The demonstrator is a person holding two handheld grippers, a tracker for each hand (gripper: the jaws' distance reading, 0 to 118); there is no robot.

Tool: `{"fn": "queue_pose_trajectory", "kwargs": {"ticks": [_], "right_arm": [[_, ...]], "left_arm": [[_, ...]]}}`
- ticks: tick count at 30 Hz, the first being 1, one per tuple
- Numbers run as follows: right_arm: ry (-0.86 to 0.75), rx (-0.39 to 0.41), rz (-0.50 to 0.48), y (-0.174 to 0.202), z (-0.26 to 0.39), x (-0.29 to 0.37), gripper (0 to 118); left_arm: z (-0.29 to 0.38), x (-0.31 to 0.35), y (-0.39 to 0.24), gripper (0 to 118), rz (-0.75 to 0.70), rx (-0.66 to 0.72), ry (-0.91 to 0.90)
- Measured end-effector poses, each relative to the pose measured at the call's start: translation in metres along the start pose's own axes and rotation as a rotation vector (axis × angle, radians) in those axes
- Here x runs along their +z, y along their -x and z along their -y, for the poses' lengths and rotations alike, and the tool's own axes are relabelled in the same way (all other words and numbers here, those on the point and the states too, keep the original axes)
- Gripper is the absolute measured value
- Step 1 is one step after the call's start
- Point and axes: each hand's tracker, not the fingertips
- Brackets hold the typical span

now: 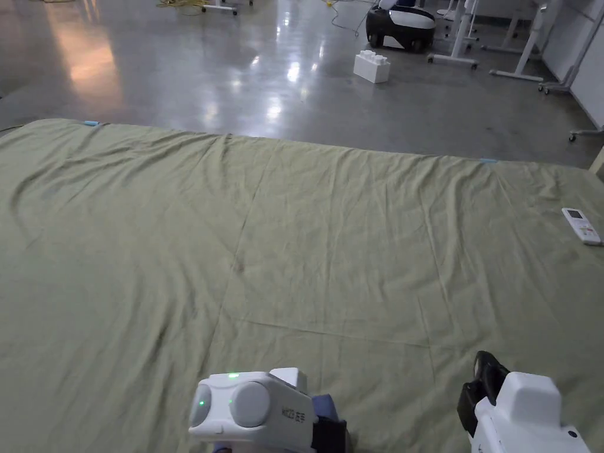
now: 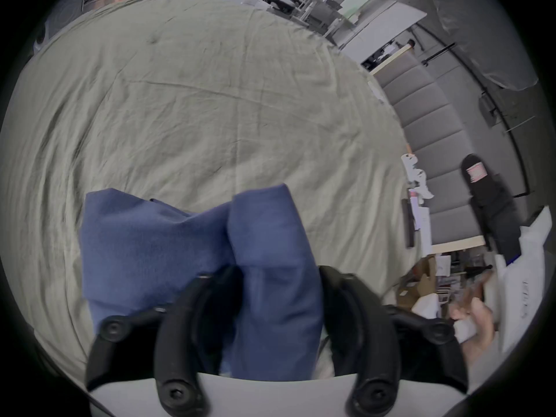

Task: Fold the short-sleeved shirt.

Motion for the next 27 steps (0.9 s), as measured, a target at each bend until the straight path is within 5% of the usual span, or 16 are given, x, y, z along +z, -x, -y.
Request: {"fn": "queue_pose_trajectory", "kwargs": {"ticks": [2, 7, 11, 21, 27], "right_arm": [[0.001, 0.002, 0.002, -0.002, 0.000, 0.000, 1], [0.000, -0.002, 0.009, -0.005, 0.000, -0.001, 1], [0.000, -0.003, 0.009, -0.005, -0.001, -0.001, 0], [0.009, 0.003, 0.010, -0.004, 0.004, -0.002, 1], [0.008, -0.004, 0.009, -0.005, 0.003, -0.003, 1]], "left_arm": [[-0.001, 0.017, -0.002, 66, 0.036, -0.023, -0.029], [-0.001, 0.038, 0.001, 64, 0.079, -0.025, -0.090], [0.008, 0.007, 0.000, 15, 0.024, -0.020, -0.026], [0.038, -0.066, 0.006, 5, 0.027, -0.014, 0.009], [0.041, -0.043, 0.008, 4, 0.068, -0.056, -0.053]]}}
